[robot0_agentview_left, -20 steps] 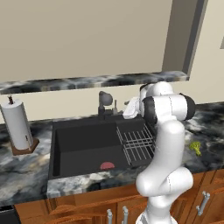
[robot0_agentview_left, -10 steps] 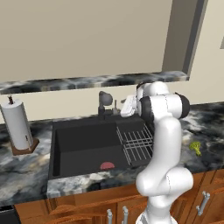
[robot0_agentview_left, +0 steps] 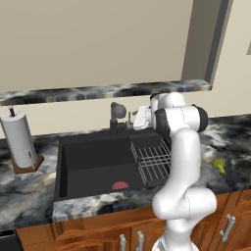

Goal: Turn on the sink faucet. Then move the broccoli from the counter to the sink. Turn off the sink. Move the vegetable from the sink to the pot next to the stove. Finally move the pot to the rear left burner.

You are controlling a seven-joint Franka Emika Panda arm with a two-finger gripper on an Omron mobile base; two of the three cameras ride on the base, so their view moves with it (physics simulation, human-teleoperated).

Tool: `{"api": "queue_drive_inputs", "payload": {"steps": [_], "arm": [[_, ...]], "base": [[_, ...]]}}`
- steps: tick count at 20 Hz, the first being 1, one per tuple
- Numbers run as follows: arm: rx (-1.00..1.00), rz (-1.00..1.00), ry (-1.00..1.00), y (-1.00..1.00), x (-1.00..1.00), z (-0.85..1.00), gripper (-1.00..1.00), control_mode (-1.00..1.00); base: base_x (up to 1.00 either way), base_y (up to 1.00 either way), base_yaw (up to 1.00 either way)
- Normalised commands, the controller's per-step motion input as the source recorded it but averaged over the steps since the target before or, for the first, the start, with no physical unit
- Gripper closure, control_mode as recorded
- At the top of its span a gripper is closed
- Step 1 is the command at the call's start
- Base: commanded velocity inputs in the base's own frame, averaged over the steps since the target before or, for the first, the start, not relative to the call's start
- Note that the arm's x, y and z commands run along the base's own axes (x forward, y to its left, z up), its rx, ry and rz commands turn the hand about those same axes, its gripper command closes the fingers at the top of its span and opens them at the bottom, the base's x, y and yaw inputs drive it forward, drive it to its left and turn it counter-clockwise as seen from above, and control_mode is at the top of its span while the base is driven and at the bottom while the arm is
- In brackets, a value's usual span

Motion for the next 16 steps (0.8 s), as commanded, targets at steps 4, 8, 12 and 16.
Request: {"api": "queue_drive_inputs", "payload": {"steps": [4, 8, 12, 16], "arm": [[0.01, 0.04, 0.00, 0.12, 0.14, -0.08, -1.00, -1.00], [0.01, 0.04, 0.00, 0.13, 0.08, -0.02, -1.00, -1.00], [0.00, 0.02, 0.01, 0.21, 0.05, 0.00, -1.00, -1.00], [0.01, 0.01, 0.02, 0.25, 0.01, 0.00, -1.00, -1.00]], "base": [[0.00, 0.00, 0.00], [0.00, 0.00, 0.00], [0.00, 0.00, 0.00], [0.00, 0.00, 0.00]]}}
